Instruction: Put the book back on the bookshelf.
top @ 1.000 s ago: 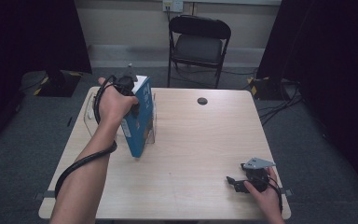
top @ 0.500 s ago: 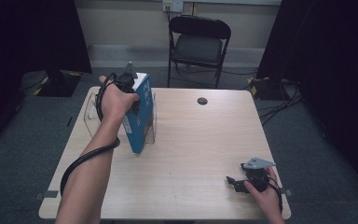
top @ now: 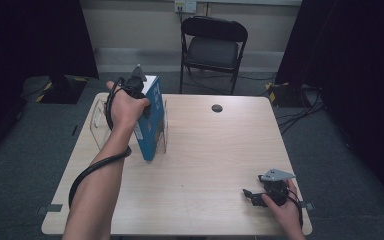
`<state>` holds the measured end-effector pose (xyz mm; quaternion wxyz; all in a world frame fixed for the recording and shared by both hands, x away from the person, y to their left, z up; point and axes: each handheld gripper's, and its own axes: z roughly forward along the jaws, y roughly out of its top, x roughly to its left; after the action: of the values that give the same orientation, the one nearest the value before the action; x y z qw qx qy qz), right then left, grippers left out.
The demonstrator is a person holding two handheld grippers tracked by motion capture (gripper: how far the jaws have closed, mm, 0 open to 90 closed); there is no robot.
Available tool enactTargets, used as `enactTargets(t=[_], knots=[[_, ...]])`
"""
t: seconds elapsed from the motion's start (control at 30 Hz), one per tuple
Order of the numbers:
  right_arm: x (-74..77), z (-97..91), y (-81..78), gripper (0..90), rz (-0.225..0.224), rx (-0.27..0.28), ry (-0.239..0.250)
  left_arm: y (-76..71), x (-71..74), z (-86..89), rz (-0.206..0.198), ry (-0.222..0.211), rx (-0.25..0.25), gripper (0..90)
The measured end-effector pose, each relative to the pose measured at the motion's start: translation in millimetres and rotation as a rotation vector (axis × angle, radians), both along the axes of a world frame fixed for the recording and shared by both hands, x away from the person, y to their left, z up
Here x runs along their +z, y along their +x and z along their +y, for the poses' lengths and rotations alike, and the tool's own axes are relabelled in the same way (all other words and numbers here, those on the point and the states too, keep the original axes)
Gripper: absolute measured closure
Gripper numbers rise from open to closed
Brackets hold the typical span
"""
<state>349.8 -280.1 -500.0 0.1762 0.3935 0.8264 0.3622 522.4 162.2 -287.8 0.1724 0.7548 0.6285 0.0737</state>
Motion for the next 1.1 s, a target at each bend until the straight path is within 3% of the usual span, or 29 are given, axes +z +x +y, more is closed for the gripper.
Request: enactTargets(t=[0.17, 0.47, 0.63, 0.87, 0.97, 1.07, 1.1], knots=[[0.2, -0.1, -0.1, 14.8, 0.001, 0.0, -0.002, 3.7, 2.6, 0.4, -0.02, -0.01, 0.008, 61.7], [-0.1, -0.1, -0.7, 14.9, -0.001, 0.003, -0.002, 1.9, 0.5, -2.5, 0.0, 0.021, -0.004, 61.5], [-0.1, -0.2, -1.0, 14.9, -0.002, 0.005, -0.002, -1.5, -2.5, -1.6, 0.02, 0.014, 0.016, 61.3], [-0.1, -0.4, -1.1, 14.9, -0.002, 0.008, -0.003, -4.9, -3.7, -2.4, 0.001, 0.022, -0.011, 60.7], [-0.1, -0.4, -1.1, 14.9, -0.002, 0.008, -0.003, -8.3, -4.4, -0.1, -0.022, -0.01, -0.015, 58.3], [-0.1, -0.4, -1.1, 14.9, -0.002, 0.008, -0.003, -13.9, -4.3, 5.2, -0.058, -0.033, -0.05, 55.2], [-0.1, -0.4, -1.2, 14.9, -0.003, 0.008, -0.003, -17.3, -5.0, 6.9, -0.074, -0.061, -0.046, 53.2]])
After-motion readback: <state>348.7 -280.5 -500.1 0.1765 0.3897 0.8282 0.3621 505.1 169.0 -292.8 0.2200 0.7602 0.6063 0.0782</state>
